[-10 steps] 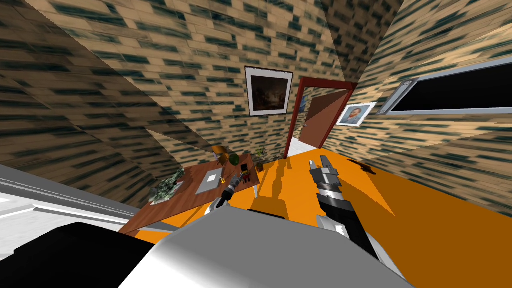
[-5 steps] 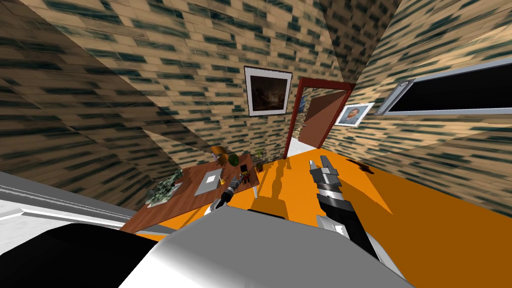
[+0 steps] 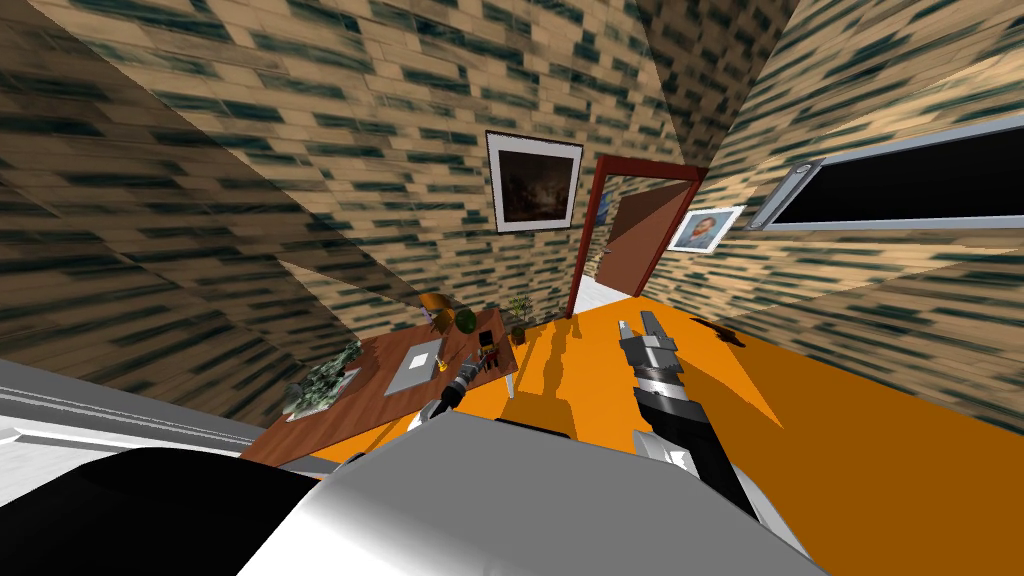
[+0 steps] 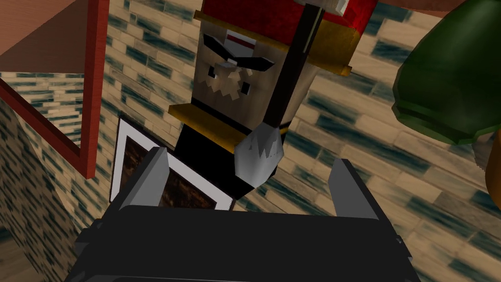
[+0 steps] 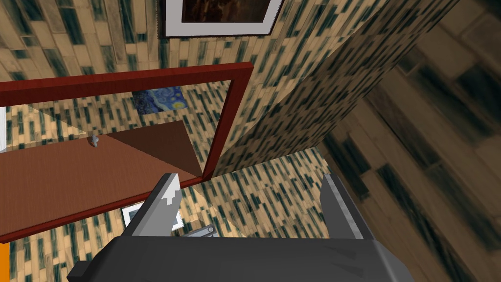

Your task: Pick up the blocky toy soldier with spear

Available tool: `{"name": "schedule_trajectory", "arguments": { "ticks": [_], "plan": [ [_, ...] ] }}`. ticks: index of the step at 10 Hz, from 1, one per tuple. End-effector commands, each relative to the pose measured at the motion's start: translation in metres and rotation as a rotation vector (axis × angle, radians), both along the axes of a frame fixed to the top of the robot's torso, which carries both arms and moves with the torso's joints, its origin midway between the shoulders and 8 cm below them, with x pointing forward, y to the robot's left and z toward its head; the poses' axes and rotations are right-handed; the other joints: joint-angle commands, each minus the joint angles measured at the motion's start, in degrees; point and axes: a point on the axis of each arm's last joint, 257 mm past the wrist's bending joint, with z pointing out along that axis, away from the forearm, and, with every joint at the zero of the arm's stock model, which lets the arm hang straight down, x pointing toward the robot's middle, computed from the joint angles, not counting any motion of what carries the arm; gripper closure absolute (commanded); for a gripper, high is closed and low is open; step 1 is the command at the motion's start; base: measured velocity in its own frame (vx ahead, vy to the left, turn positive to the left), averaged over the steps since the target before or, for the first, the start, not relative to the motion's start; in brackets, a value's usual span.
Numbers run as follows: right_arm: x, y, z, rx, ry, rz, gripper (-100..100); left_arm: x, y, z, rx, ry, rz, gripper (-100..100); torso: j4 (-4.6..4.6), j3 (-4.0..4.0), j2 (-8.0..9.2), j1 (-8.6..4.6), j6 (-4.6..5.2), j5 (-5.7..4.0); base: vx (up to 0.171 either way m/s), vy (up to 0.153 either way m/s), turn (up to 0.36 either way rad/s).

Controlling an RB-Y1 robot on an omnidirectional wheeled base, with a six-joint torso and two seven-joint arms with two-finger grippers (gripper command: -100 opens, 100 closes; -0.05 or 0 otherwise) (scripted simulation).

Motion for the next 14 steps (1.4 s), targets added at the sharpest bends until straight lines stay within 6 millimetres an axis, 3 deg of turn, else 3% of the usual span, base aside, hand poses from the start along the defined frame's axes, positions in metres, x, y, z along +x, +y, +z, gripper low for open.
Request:
{"name": "schedule_trajectory", "arguments": {
  "ticks": [1, 4, 9, 10, 11, 14],
  "plan": [
    [0.0, 0.0, 0.0, 0.0, 0.0, 0.0, 0, -0.002, 0.001, -0.005, 0.009, 0.008, -0.002, -100, 0.0, 0.0, 0.0, 0.0, 0.0, 0.0, 0.018, -0.002, -0.006],
    [0.0, 0.0, 0.0, 0.0, 0.0, 0.0, 0, -0.007, 0.005, -0.018, 0.047, 0.037, -0.014, -100, 0.0, 0.0, -0.01, -0.01, 0.0, 0.0, 0.027, -0.002, -0.017],
    [0.0, 0.0, 0.0, 0.0, 0.0, 0.0, 0, -0.01, 0.007, -0.023, 0.062, 0.049, -0.019, -100, -0.01, -0.02, -0.03, -0.02, 0.0, -0.01, 0.025, -0.003, -0.008],
    [0.0, 0.0, 0.0, 0.0, 0.0, 0.0, 0, -0.01, 0.007, -0.023, 0.063, 0.049, -0.02, 0, 0.0, 0.0, 0.02, -0.01, -0.01, 0.0, 0.0, 0.0, 0.0],
    [0.0, 0.0, 0.0, 0.0, 0.0, 0.0, 0, -0.003, 0.002, -0.025, 0.096, 0.084, -0.086, -100, 0.01, 0.03, 0.06, 0.0, -0.01, 0.0, 0.036, -0.009, -0.281],
    [0.0, 0.0, 0.0, 0.0, 0.0, 0.0, 0, -0.016, -0.024, -0.052, 0.075, 0.181, -0.146, -100, -0.05, -0.05, -0.04, 0.04, 0.02, 0.07, 0.021, 0.008, -0.008]
  ]
}}
